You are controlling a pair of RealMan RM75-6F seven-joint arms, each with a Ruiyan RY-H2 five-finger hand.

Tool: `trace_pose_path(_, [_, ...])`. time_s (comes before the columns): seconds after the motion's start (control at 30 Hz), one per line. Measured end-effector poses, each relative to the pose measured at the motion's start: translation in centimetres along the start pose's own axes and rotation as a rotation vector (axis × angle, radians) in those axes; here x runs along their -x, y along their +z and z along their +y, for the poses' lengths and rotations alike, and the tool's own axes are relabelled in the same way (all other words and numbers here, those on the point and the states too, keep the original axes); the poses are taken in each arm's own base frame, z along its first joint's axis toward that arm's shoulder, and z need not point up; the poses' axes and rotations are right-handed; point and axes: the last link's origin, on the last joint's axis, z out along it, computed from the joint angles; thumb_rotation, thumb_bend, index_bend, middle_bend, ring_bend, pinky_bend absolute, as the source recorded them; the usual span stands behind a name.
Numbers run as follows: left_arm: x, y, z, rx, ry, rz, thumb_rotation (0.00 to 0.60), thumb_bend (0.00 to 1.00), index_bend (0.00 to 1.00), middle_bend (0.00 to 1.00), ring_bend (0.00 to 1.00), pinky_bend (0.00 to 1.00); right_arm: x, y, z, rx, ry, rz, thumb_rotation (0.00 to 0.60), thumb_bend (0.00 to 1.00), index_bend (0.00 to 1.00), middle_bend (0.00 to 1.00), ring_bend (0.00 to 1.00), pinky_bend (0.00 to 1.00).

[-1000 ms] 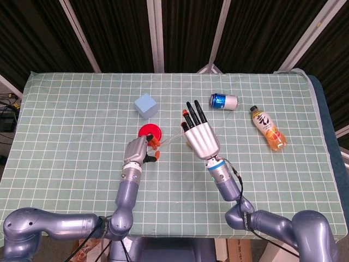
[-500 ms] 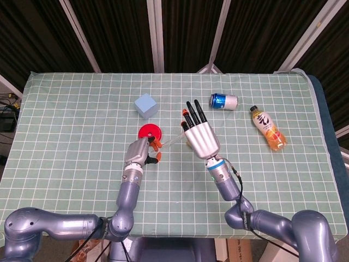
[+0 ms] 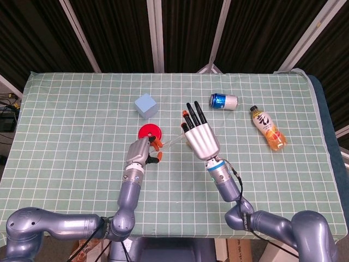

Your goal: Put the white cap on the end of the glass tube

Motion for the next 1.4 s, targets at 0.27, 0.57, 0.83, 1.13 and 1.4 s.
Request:
trace_pose_path(0.27, [0.2, -0.1, 0.4, 0.006, -0.004, -0.007, 0.600, 0.66, 0.52, 0.57, 0.22, 0.25, -0.1, -0.3, 0.0, -0.001, 0.007, 0.003, 0.600, 0.33, 0.65, 0.27, 0.05, 0.00])
trace_pose_path(0.57, [0.2, -0.2, 0.5, 0.002, -0.012, -0.009, 0.600, 0.66, 0.52, 0.57, 0.22, 0.25, -0.4, -0.6, 0.1, -0.006, 0.025, 0.011, 0.600, 0.33, 0.65, 0.27, 0.05, 0.00])
trace_pose_path(0.83, [0.2, -0.3, 0.7, 0.002, -0.020, -0.013, 0.600, 0.66, 0.52, 0.57, 0.22, 0.25, -0.6, -1.0, -0.2, -0.019, 0.035, 0.013, 0.600, 0.33, 0.65, 0.27, 0.05, 0.00])
trace_pose_path(1.13, [0.3, -0.4, 1.0, 0.016, -0.019, -0.015, 0.600, 0.66, 0.52, 0.57, 0.22, 0.25, -0.7, -1.2, -0.5, -0.030, 0.043, 0.007, 0.600, 0.33, 0.65, 0.27, 0.05, 0.00])
trace_pose_path(1.4, [0.5, -0.4, 1.0, 0.024, -0.012, -0.013, 0.600, 0.66, 0.52, 0.57, 0.22, 0.25, -0.7, -1.4, -0.5, -0.033, 0.044, 0.005, 0.600, 0.33, 0.41, 0.24, 0.01, 0.00])
